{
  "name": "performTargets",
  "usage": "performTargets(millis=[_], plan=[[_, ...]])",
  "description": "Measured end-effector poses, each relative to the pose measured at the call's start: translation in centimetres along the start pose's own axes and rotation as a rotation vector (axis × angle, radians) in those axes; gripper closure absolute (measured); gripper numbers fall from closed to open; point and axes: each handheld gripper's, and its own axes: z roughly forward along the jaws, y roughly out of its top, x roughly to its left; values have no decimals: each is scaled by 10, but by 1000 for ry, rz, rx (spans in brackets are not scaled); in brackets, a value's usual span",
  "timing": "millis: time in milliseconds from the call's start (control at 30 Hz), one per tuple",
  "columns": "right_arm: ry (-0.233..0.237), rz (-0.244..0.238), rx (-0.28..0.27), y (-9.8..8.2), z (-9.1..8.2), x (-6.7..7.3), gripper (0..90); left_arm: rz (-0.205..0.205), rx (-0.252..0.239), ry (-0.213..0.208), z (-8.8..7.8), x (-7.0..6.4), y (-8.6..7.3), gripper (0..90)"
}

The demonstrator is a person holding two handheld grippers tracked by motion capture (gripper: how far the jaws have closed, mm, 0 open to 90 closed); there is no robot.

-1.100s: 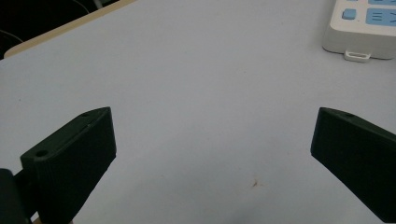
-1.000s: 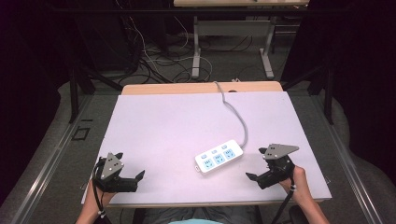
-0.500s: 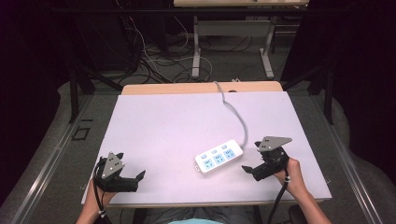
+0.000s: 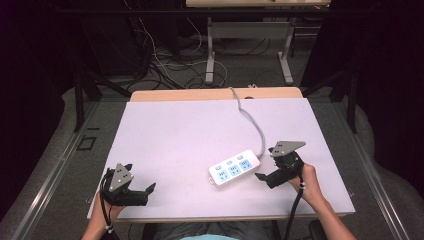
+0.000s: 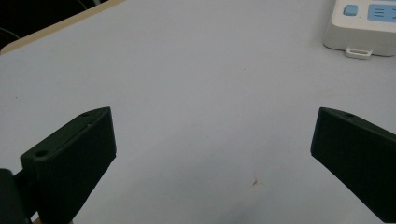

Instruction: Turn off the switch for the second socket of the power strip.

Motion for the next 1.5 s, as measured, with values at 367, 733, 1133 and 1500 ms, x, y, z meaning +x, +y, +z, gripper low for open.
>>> performTargets(millis=[367,733,1133,1500], plan=[[10,-9,5,10,9,-5,2,3,-4,2,1,0,0,1],[12,-19,1,20,16,-8,3,5,2,2,0,0,0,1],[28,-8,-2,32,27,-10,3,2,1,4,0,0,0,1],[38,-14,7,40,37,-12,4,1,1,4,0,1,0,1]])
